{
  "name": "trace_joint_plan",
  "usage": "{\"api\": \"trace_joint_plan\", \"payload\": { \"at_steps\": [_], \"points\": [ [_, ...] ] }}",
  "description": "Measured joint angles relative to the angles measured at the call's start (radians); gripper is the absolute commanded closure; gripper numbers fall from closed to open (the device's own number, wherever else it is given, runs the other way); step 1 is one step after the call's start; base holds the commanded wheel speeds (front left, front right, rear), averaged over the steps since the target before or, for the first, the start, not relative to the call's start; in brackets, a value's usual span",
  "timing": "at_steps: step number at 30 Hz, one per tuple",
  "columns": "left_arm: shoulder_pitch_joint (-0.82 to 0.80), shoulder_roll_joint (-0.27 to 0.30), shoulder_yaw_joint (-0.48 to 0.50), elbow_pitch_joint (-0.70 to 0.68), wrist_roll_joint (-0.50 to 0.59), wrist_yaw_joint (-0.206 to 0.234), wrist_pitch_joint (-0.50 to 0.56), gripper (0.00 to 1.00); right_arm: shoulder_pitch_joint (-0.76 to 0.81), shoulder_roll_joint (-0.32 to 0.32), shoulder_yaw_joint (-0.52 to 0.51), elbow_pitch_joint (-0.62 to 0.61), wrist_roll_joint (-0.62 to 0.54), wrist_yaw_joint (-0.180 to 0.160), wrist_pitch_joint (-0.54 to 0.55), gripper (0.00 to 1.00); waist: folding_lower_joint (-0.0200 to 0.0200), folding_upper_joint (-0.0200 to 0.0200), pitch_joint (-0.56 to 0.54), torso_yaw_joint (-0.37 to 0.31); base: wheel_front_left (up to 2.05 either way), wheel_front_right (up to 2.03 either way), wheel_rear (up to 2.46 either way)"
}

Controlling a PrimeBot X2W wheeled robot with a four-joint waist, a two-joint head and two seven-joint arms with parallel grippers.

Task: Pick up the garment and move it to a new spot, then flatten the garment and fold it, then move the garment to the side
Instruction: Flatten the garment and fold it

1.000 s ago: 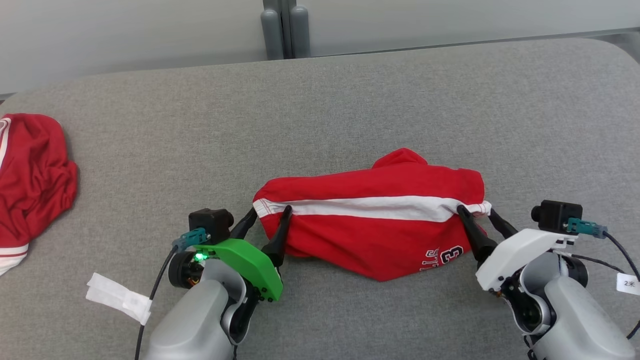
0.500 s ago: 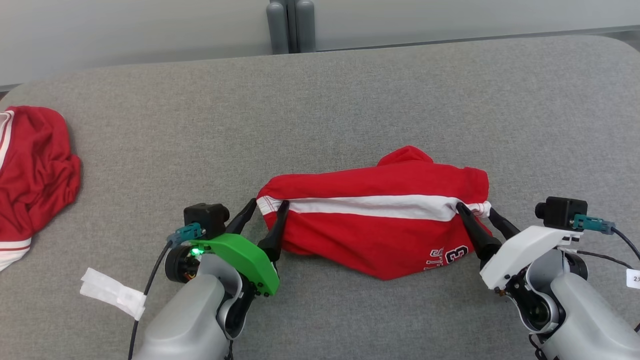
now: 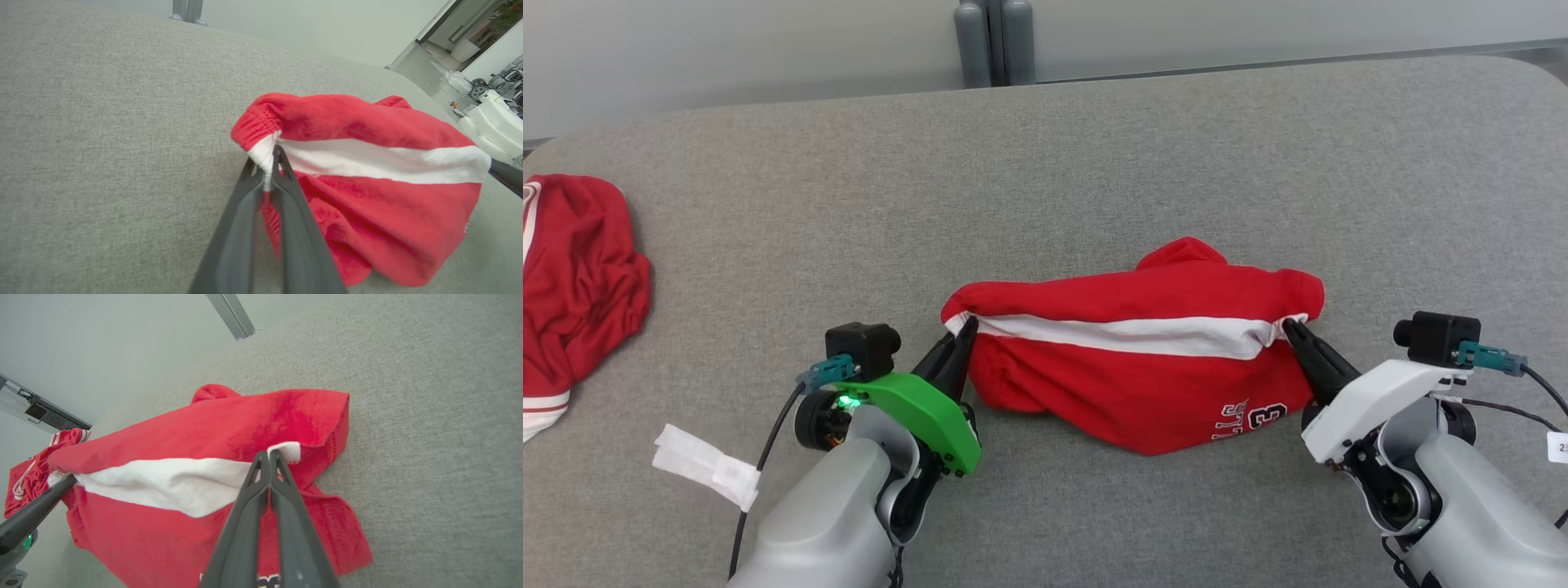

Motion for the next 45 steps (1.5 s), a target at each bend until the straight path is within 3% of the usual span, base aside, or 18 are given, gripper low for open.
{"api": "trace_joint_plan", "payload": {
  "at_steps": [4,11,17,24,33,35,40,42,45],
  "points": [
    [-0.011,0.005,0.000,-0.037,-0.009,0.000,-0.003,1.00,-0.011,-0.012,-0.003,-0.016,-0.003,0.000,-0.056,1.00,0.0000,0.0000,-0.003,0.002,0.00,0.00,0.00],
    [-0.024,0.051,0.074,-0.242,0.008,0.000,-0.005,1.00,-0.013,-0.061,-0.055,-0.145,-0.032,0.000,-0.144,1.00,0.0000,0.0000,-0.015,0.009,0.00,0.00,0.00],
    [-0.100,0.069,0.090,-0.323,0.010,0.000,-0.006,1.00,-0.073,-0.074,-0.087,-0.239,-0.071,0.000,-0.098,1.00,0.0000,0.0000,-0.003,0.002,0.00,0.00,0.00],
    [-0.326,0.081,0.133,-0.291,0.002,0.000,0.013,1.00,-0.328,0.014,-0.059,-0.206,-0.086,0.000,-0.039,1.00,0.0000,0.0000,0.076,-0.022,0.00,0.00,0.00],
    [-0.601,0.072,0.298,-0.284,0.064,0.006,-0.003,1.00,-0.711,0.159,-0.165,-0.068,-0.201,0.000,-0.201,1.00,0.0001,0.0000,0.235,-0.081,0.00,0.00,0.00],
    [-0.635,0.057,0.368,-0.342,0.109,0.006,-0.005,1.00,-0.760,0.173,-0.210,-0.097,-0.239,0.000,-0.209,1.00,0.0001,0.0000,0.265,-0.092,0.00,0.00,0.00],
    [-0.638,-0.013,0.516,-0.504,0.222,0.003,-0.006,1.00,-0.787,0.225,-0.365,-0.338,-0.361,0.000,-0.211,1.00,0.0002,0.0000,0.329,-0.111,0.00,0.00,0.00],
    [-0.611,-0.031,0.522,-0.536,0.244,0.001,-0.007,1.00,-0.768,0.230,-0.382,-0.381,-0.384,0.000,-0.211,1.00,0.0002,0.0000,0.343,-0.112,0.00,0.00,0.00],
    [-0.535,-0.034,0.451,-0.536,0.253,0.001,-0.007,1.00,-0.695,0.205,-0.326,-0.375,-0.409,0.000,-0.211,1.00,0.0002,0.0000,0.349,-0.104,0.00,0.00,0.00]
  ]
}}
